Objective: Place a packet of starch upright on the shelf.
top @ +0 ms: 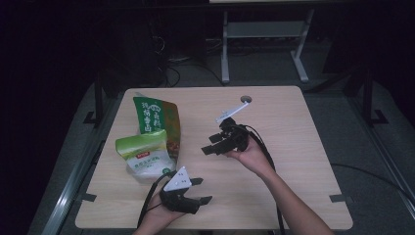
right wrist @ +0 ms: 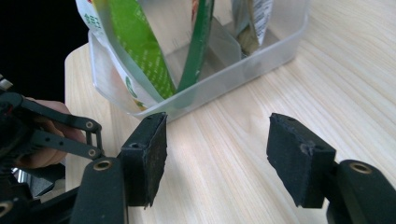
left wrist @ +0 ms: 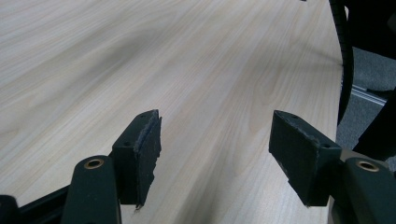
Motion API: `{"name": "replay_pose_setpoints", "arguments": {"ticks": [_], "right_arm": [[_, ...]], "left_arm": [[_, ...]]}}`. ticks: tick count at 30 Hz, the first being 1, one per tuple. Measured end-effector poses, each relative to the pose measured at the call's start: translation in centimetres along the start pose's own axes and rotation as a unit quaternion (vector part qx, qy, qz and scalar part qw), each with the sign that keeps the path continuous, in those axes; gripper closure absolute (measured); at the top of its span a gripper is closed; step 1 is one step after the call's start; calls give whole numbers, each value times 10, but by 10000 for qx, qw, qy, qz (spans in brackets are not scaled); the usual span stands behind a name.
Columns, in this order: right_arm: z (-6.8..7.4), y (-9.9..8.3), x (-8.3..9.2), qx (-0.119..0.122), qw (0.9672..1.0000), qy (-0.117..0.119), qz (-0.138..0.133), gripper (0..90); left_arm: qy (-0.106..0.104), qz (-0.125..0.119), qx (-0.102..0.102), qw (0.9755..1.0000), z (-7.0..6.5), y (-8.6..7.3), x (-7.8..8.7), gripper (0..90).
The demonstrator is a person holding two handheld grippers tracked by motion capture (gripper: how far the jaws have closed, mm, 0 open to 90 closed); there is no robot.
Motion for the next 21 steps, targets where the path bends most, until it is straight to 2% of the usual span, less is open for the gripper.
{"name": "replay_pose_setpoints", "arguments": {"ticks": [16, 21], "right_arm": [[-15, -16, 19, -241, 9996, -167, -54, 318], [-20, -23, 23, -333, 9992, -204, -60, 313]], "left_arm": [[9, -41, 43, 10000, 2, 1, 2, 332], [79, 9, 39, 10000, 5, 1, 4, 332]]}}
Point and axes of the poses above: each handheld gripper's, and its own axes: x roughly backward along the jaws, y roughly out of its top, z roughly to its left, the point moved 8 cm from there along -x, roughly forward along the jaws, and after that the axes turned 1 degree about -x, right-handed, at the moved point
